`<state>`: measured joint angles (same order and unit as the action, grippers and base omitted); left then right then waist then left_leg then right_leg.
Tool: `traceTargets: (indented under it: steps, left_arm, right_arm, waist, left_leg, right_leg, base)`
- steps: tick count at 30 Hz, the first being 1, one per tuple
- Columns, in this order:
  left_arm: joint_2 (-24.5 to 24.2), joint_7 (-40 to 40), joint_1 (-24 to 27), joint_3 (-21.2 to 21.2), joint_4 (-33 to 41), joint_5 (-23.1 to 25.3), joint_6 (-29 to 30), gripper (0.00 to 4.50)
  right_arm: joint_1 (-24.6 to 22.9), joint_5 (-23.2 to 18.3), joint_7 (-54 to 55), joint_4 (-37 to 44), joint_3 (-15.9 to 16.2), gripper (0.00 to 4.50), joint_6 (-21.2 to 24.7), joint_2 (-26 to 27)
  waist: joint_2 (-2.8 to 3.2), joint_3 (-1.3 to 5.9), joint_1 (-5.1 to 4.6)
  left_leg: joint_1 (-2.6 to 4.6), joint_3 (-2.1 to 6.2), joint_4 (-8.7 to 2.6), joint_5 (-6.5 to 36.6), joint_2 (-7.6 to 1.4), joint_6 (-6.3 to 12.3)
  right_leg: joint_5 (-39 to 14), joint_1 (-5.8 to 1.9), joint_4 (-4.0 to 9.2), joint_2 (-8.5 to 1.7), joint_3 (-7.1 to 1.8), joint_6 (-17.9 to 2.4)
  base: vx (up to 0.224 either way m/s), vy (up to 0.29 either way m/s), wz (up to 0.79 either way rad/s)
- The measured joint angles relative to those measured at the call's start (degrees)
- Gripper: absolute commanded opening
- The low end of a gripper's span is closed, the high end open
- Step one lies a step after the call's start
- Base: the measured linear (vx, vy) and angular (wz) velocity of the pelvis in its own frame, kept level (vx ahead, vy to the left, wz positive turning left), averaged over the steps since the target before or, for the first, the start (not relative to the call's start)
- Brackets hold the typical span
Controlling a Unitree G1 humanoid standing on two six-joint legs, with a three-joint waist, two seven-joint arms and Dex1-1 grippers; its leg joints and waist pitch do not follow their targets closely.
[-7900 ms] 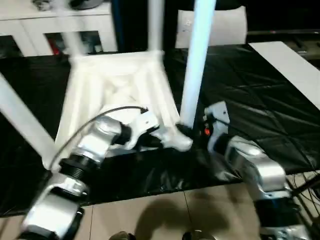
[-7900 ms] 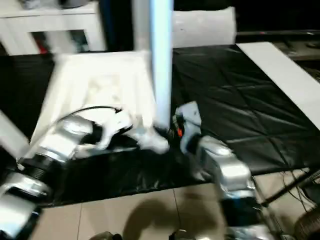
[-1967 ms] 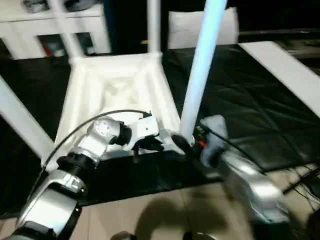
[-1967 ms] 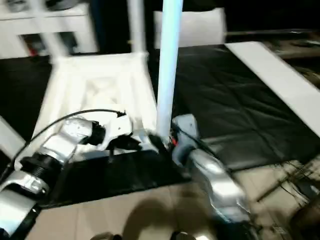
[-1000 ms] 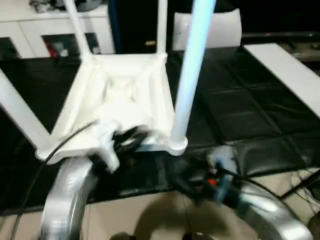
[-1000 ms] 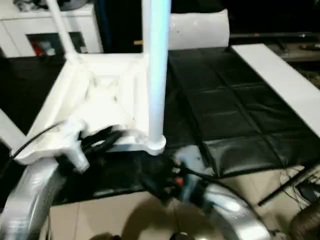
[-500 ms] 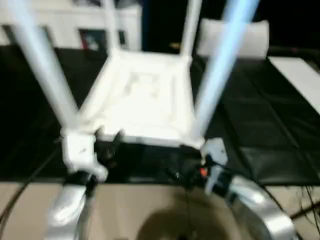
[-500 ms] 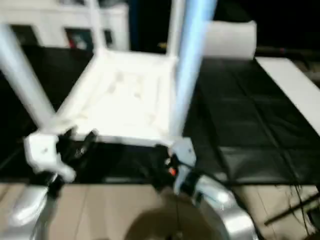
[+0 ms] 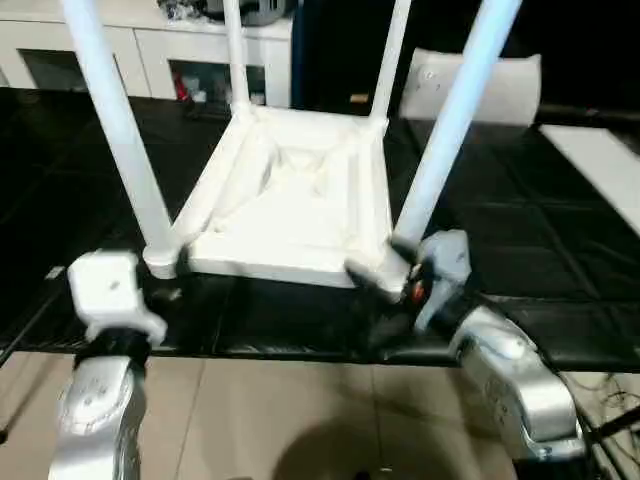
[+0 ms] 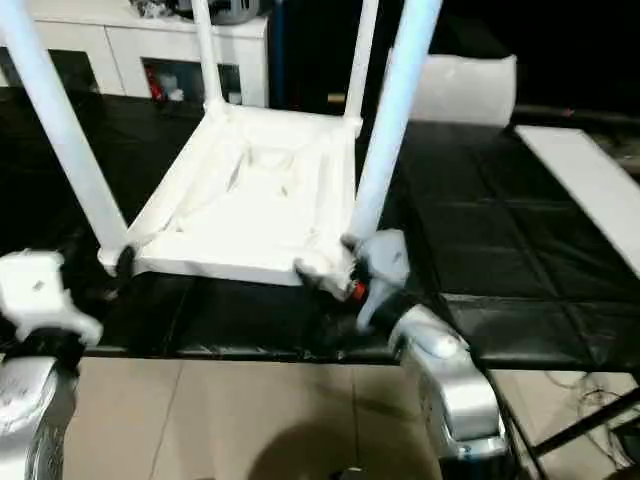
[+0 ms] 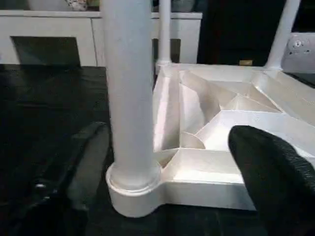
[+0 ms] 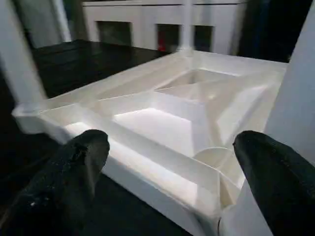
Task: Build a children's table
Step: Flip table
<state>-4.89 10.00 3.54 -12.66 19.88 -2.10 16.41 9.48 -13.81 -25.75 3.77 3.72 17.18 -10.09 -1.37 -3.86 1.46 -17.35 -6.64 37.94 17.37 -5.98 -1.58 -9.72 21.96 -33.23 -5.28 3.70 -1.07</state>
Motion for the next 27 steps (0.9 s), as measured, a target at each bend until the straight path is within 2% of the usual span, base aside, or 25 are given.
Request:
traceTargets:
  steps: [3,5,10,12,14,16,21,27]
  left_arm:
    - [-1.8,-0.1,-1.9,-0.4,-3.1,0.2,0.9,4.44]
    - [-2.6,0.0,-3.2,-1.1,-4.5,0.0,0.9,4.44]
    - [-3.4,2.2,-7.7,0.3,-10.7,-1.0,0.6,4.44]
    - [-3.5,2.2,-10.1,1.2,-15.3,-0.9,-0.6,4.44]
    - [-4.1,2.3,-12.6,1.1,-19.2,-0.9,-2.0,4.44]
    - [-4.6,1.8,-14.4,0.5,-22.0,-0.8,-3.3,4.16]
    - [-5.5,-1.9,-18.5,-1.7,-27.6,-0.5,-5.8,3.81]
    - [-5.5,-1.6,-19.9,-1.7,-31.6,-1.1,-8.7,3.39]
  right_arm:
    - [0.2,-0.1,1.5,-0.4,-2.7,4.5,-0.1,-0.2]
    - [0.1,-0.1,1.5,-0.2,-3.4,4.5,-0.1,-0.3]
    - [-2.4,-0.1,0.2,1.5,-0.8,4.5,0.0,-0.2]
    - [-3.9,-0.1,-0.4,2.5,0.8,4.5,0.3,0.0]
    - [-5.4,-0.2,-1.0,3.7,2.4,4.5,1.1,0.5]
    - [-6.2,-0.4,-1.8,4.9,4.0,4.5,1.8,0.7]
    - [-8.0,-1.6,-4.8,7.6,7.6,4.5,3.6,-0.5]
    - [-8.9,-2.1,-6.1,8.7,9.3,4.5,5.3,-0.7]
  waist:
    - [-0.11,0.06,0.22]
    - [-0.26,0.16,0.26]
    - [-0.35,0.37,0.49]
    - [-0.35,0.36,0.49]
    - [-0.36,0.36,0.49]
    - [-0.35,0.35,0.47]
    - [-0.28,0.32,0.31]
    - [-0.28,0.32,0.32]
  left_leg:
    - [-0.04,-0.01,-0.77,-0.3,-0.07,-0.47]
    - [-0.19,-0.05,-1.06,-0.5,-0.14,-0.64]
    - [-1.63,-0.07,-1.17,-0.9,-0.56,-0.44]
    - [-1.9,-0.06,-1.17,-0.9,-0.67,-0.32]
    - [-1.89,-0.06,-1.17,-1.0,-0.84,-0.31]
    - [-1.86,-0.06,-1.17,-1.0,-0.89,-0.4]
    - [-1.7,-0.07,-1.17,-1.3,-1.1,-0.77]
    - [-1.74,-0.07,-1.17,-1.3,-1.25,-0.88]
  right_leg:
    - [0.2,0.23,-0.09,0.04,0.02,0.1]
    - [1.0,0.41,-0.1,0.04,0.01,0.1]
    - [0.9,2.01,-0.88,0.23,0.27,-0.3]
    - [0.9,2.33,-0.93,0.32,0.32,-0.3]
    - [0.9,2.33,-0.91,0.44,0.36,-0.3]
    - [1.0,2.29,-0.88,0.47,0.38,-0.4]
    - [0.9,1.96,-0.78,0.55,0.48,-0.2]
    - [1.1,1.96,-0.78,0.66,0.48,-0.5]
  base:
    - [0.035,-0.051,0.07]
    - [0.047,-0.055,0.12]
    - [0.033,-0.028,0.04]
    - [0.0,0.0,0.0]
    - [0.0,0.0,0.0]
    - [0.0,0.0,0.0]
    - [0.0,0.0,0.0]
    - [0.0,0.0,0.0]
